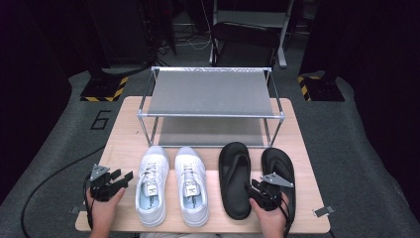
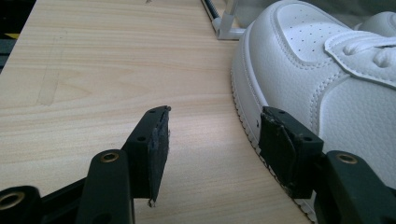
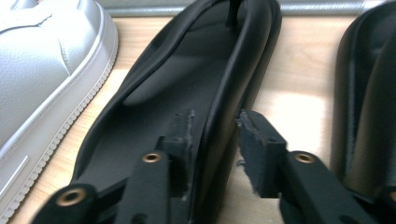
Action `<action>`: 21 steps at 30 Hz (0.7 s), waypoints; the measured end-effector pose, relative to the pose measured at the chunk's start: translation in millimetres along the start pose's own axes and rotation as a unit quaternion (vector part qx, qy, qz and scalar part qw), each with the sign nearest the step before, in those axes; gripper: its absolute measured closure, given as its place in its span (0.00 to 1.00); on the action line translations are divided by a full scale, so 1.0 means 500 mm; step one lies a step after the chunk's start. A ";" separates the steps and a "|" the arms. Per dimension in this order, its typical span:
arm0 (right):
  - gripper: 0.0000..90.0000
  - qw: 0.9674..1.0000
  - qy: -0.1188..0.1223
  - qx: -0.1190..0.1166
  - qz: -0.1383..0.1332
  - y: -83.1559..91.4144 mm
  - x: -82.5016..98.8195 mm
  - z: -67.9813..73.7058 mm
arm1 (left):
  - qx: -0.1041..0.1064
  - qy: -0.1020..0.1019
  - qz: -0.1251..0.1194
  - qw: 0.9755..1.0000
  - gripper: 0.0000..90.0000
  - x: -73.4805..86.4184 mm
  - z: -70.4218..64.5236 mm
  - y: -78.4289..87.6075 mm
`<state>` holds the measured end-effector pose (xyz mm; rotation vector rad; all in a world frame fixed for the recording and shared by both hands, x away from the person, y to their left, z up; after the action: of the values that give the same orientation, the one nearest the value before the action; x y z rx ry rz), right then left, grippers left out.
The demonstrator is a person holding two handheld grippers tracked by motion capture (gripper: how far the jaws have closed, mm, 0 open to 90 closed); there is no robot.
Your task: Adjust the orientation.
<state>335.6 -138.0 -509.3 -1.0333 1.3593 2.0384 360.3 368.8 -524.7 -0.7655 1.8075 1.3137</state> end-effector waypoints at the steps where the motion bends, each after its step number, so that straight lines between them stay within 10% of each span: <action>1: 0.76 1.000 -0.001 -0.004 0.005 -0.003 0.001 -0.002 | 0.000 0.000 0.002 1.000 0.48 0.000 0.000 -0.001; 11: 0.85 1.000 0.001 -0.018 0.013 0.004 0.015 0.008 | -0.005 -0.005 0.003 1.000 0.48 0.001 -0.002 0.001; 21: 0.64 0.999 -0.036 -0.026 0.018 0.008 0.038 0.013 | -0.008 0.001 0.000 1.000 0.48 0.001 0.003 0.001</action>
<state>318.9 -133.9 -520.6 -0.9534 1.3030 2.1280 360.0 370.4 -525.3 -0.7764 1.8008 1.3283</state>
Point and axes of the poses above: each handheld gripper's, and its own axes: y roughly backward along the jaws, x roughly out of its underside, z roughly to its left, the point moved 1 cm from there along -y, roughly forward along the jaws, and after that the axes turned 2 degrees about -z, right-handed, at the moved point
